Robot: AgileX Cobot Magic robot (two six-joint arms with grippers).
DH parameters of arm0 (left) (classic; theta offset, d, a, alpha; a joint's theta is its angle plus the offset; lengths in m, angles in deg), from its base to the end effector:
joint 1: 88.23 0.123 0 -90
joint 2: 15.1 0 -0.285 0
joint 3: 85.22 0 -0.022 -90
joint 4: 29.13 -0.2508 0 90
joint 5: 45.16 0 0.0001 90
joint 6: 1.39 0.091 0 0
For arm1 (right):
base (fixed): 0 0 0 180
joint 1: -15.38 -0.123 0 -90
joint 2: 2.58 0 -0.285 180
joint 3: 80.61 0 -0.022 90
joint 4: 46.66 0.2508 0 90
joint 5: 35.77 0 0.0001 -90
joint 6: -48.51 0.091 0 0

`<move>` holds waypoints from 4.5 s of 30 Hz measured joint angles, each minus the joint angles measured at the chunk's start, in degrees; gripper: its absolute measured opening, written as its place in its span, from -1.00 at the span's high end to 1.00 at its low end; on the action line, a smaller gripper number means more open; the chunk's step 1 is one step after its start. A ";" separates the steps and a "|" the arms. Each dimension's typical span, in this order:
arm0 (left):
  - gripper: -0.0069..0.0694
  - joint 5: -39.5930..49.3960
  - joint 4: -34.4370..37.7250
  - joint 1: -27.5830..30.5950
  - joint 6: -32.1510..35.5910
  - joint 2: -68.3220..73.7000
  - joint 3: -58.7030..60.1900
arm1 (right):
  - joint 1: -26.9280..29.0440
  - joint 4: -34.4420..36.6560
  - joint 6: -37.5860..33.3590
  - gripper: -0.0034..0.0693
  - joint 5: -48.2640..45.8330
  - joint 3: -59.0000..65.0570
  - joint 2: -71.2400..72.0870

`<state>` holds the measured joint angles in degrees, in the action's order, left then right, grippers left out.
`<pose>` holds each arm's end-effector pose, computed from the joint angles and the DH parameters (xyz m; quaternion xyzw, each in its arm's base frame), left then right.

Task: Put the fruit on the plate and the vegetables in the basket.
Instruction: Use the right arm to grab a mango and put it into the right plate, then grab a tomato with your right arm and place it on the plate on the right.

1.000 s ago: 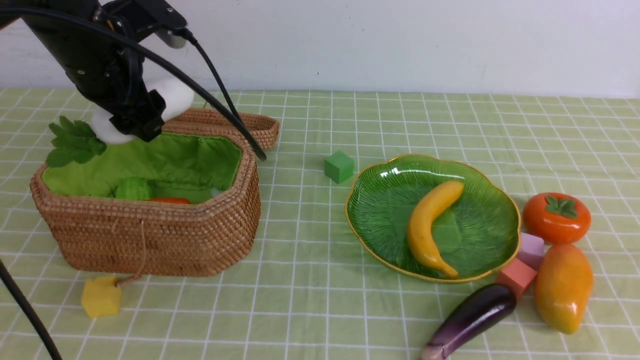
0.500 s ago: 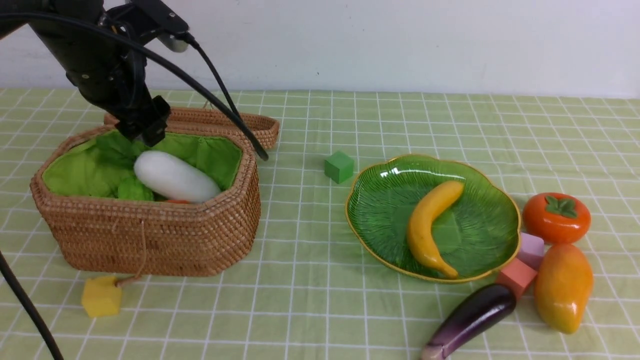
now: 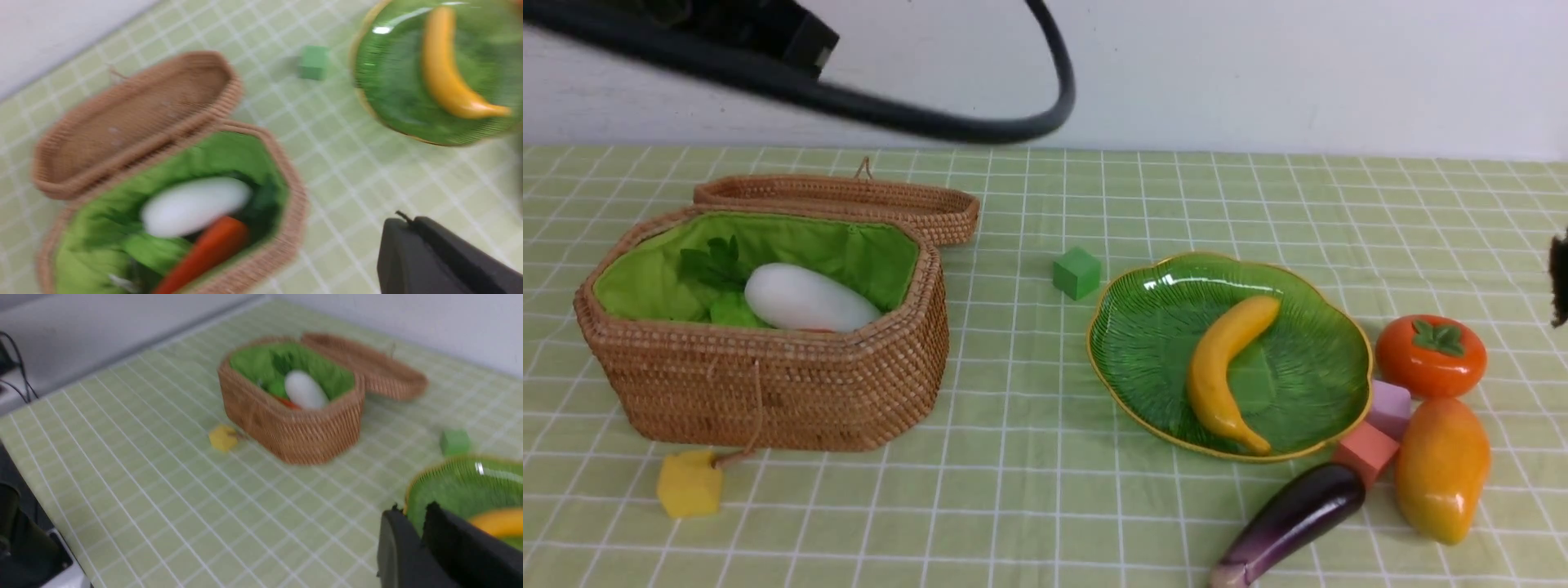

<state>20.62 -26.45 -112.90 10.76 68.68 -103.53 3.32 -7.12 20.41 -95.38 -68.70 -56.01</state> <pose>0.2314 -0.1106 0.4705 0.2876 0.8640 -0.0682 0.4076 0.1030 0.0731 0.4406 -0.2706 0.7896 0.2738 0.4778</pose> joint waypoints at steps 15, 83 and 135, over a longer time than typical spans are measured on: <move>0.85 -32.59 0.31 -19.58 -10.59 -37.41 53.56 | -0.28 -19.28 25.95 0.62 -4.60 -1.23 -23.42; 0.85 -40.59 -0.77 -20.14 -6.94 -47.37 61.72 | 13.16 -34.61 37.68 -0.63 7.87 -1.08 -53.80; 0.79 -53.05 -2.68 -20.14 -7.17 -47.37 61.72 | 20.11 -31.93 37.69 -0.72 6.27 -24.47 -64.23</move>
<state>-32.43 -29.13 -133.04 3.59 21.31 -41.80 23.43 -39.05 58.10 -89.11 -93.17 -120.24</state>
